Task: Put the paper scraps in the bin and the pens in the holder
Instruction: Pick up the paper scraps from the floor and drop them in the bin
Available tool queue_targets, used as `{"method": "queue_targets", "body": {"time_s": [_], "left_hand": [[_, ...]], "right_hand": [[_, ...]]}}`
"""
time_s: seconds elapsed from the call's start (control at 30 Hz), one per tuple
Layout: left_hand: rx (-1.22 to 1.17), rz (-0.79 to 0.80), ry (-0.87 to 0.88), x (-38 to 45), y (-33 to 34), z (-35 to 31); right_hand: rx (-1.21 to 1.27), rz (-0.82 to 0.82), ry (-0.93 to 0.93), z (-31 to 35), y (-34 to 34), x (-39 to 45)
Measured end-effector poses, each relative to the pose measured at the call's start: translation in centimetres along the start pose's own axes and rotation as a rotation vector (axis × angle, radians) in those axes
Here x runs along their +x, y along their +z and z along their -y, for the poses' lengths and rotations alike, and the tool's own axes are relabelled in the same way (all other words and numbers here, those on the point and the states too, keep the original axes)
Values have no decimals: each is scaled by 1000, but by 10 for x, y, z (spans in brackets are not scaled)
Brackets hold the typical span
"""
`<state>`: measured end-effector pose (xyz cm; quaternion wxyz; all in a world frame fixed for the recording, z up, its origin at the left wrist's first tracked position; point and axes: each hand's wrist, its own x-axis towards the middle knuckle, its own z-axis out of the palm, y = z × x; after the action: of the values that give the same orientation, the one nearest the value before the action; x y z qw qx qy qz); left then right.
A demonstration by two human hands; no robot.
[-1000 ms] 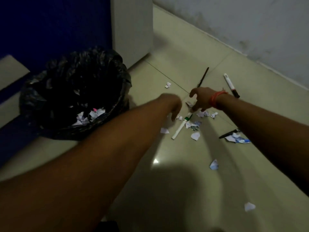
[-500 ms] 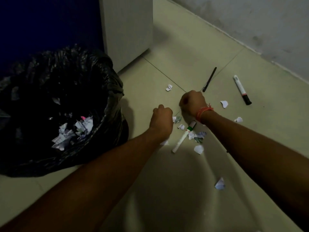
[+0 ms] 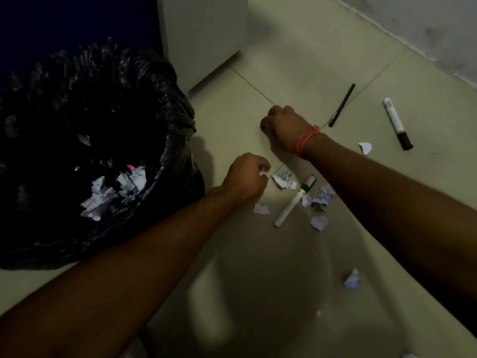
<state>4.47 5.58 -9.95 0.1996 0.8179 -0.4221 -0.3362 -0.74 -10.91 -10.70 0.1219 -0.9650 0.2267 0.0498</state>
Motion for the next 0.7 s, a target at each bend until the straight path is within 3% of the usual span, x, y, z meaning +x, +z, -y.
{"method": "queue_targets", "body": {"time_s": [0.1, 0.23, 0.43, 0.53, 0.7], "left_hand": [[133, 148, 43, -12, -1, -6], [519, 281, -73, -38, 9, -15], [504, 85, -206, -75, 44, -7], [666, -59, -72, -83, 51, -3], [740, -34, 46, -79, 43, -5]], "right_hand": [[-57, 60, -99, 8, -7, -16], [-95, 151, -132, 16, -11, -48], [-112, 280, -89, 34, -10, -92], [-97, 271, -51, 42, -6, -104], [-84, 188, -27, 50, 1, -111]]}}
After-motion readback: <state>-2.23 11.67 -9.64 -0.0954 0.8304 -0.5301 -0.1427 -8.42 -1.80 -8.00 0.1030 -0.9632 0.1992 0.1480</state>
